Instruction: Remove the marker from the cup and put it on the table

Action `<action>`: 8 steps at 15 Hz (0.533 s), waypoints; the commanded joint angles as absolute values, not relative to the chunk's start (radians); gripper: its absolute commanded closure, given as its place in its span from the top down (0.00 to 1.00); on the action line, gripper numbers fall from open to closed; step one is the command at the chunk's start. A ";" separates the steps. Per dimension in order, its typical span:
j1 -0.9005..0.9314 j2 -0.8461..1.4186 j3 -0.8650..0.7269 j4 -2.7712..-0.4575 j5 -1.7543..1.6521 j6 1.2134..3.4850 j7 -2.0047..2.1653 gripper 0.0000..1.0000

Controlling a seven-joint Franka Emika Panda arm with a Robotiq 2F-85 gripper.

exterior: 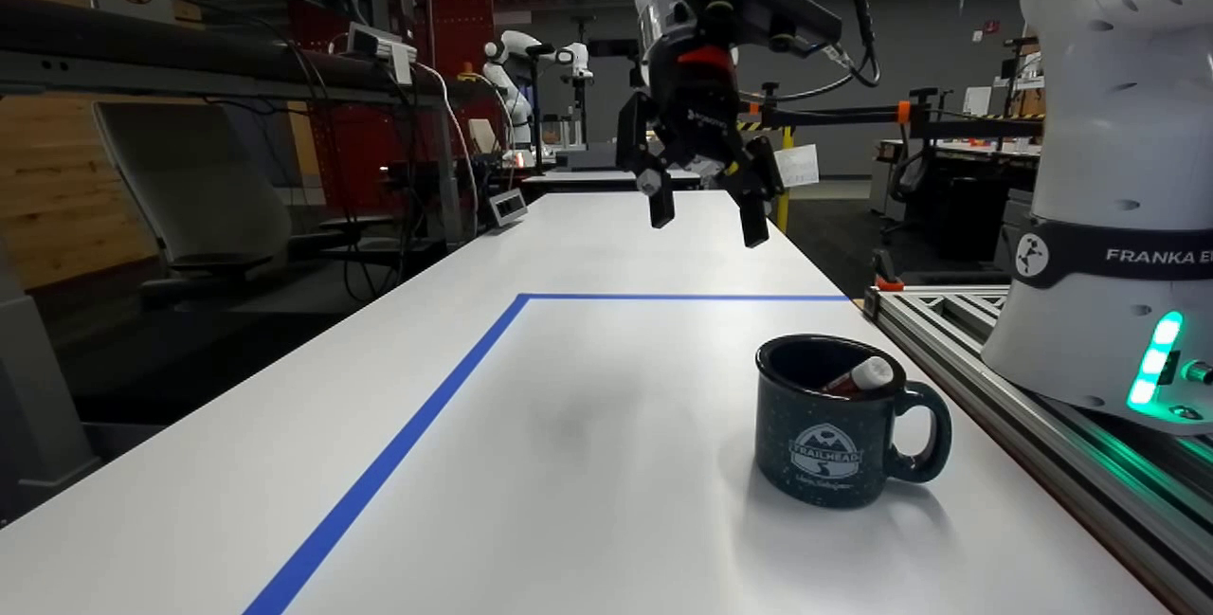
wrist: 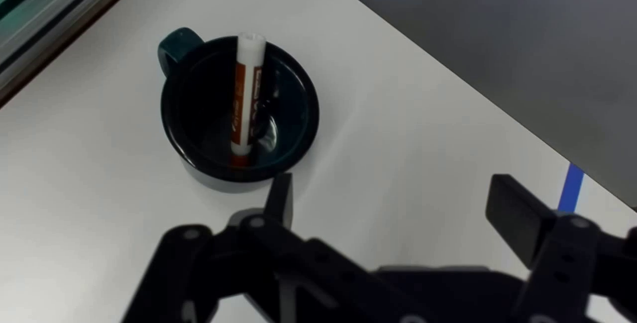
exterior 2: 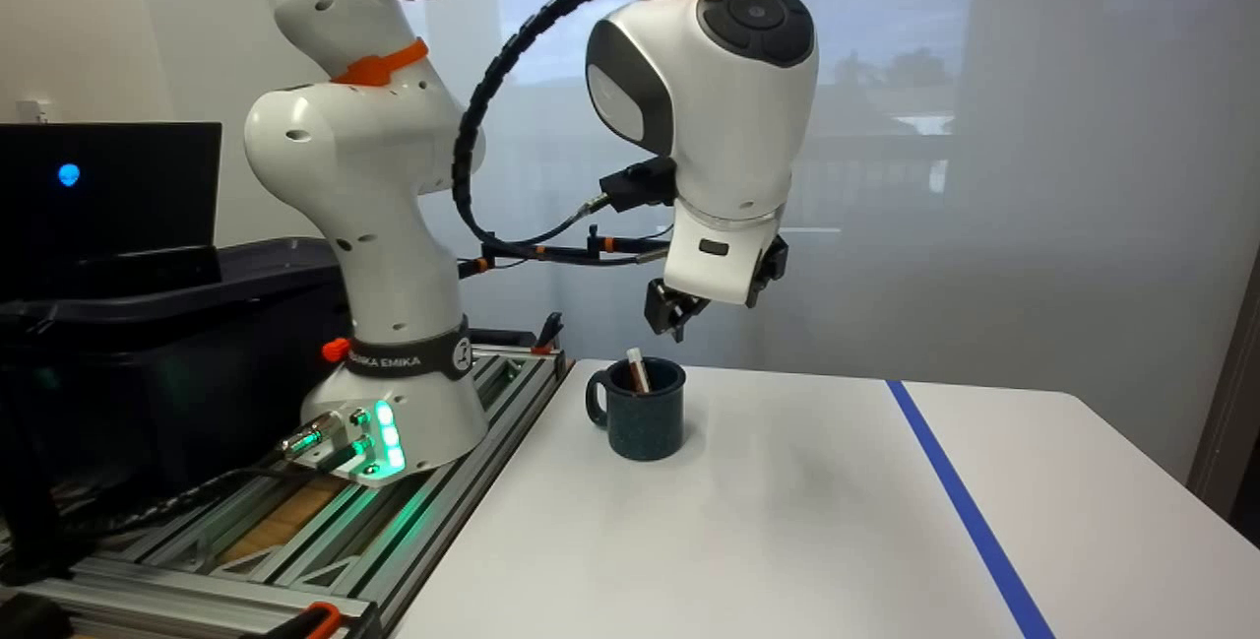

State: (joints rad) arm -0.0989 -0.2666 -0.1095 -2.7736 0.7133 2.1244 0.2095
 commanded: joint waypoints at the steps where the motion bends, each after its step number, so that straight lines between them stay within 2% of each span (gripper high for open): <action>1: -0.098 -0.220 -0.097 -2.763 0.686 2.071 0.195 1.00; 7: -0.085 -0.124 -0.080 -2.748 0.688 2.050 0.182 0.99; 8: -0.082 -0.110 -0.074 -2.748 0.697 2.061 0.189 0.88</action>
State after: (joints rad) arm -0.0921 -0.1564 -0.0839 -2.7669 0.6969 2.0726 0.1870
